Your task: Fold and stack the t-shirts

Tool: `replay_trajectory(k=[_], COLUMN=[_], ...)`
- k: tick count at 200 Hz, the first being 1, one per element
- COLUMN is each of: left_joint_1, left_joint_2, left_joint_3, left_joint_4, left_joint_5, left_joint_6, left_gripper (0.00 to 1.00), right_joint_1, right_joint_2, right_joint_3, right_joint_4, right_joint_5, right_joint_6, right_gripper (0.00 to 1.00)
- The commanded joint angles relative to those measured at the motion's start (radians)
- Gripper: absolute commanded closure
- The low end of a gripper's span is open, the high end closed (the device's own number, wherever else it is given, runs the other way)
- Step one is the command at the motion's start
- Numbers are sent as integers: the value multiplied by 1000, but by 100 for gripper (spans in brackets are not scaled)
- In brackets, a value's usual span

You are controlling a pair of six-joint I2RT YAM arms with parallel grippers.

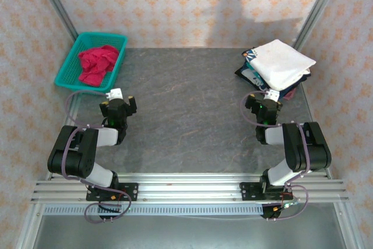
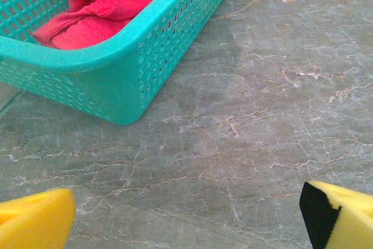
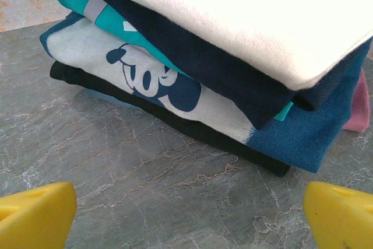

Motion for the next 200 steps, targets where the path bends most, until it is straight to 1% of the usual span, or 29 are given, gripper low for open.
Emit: replay_trajectory(k=[1, 12, 22, 36, 46, 62, 77, 97, 112, 123, 135, 151, 165, 177, 200], left_joint_1=[-2, -16, -36, -60, -68, -97, -144, -176, -175, -171, -144, -53, 26, 67, 143], left_joint_2=[-28, -79, -138, -244, -327, -458, -576, -712, -748, -707, -600, -382, -166, -8, 207], left_joint_3=[23, 78, 112, 111, 120, 127, 123, 158, 245, 369, 538, 796, 1028, 1210, 1477], left_joint_4=[-7, -128, -236, -298, -379, -513, -626, -803, -983, -1134, -1298, -1525, -1693, -1786, -1844], left_joint_5=[-24, -21, -28, -30, -23, -2, -8, 10, -13, -34, -13, 87, 128, 127, 175], left_joint_6=[18, 39, 61, 72, 45, 15, -23, -110, -205, -240, -241, -246, -255, -248, -253], left_gripper=[0, 0, 0, 0, 0, 0, 0, 0, 0, 0, 0, 0, 0, 0, 0], right_joint_1=[0, 0, 4, 8, 8, 11, 21, 21, 23, 23, 29, 74, 134, 186, 273], right_joint_2=[-2, -42, -102, -202, -284, -414, -508, -591, -603, -585, -554, -504, -449, -396, -271], right_joint_3=[11, 11, 17, 27, 38, 48, 64, 127, 217, 305, 393, 511, 612, 702, 886], right_joint_4=[7, -23, -88, -193, -285, -398, -498, -653, -791, -900, -988, -1094, -1179, -1236, -1357], right_joint_5=[6, 5, 20, 30, 23, -26, -7, -24, -92, -151, -217, -232, -217, -225, -282], right_joint_6=[-14, -17, -19, -11, 18, 63, 119, 181, 212, 240, 261, 265, 235, 229, 236], right_gripper=[1, 1, 1, 1, 1, 1, 1, 1, 1, 0, 1, 1, 1, 1, 1])
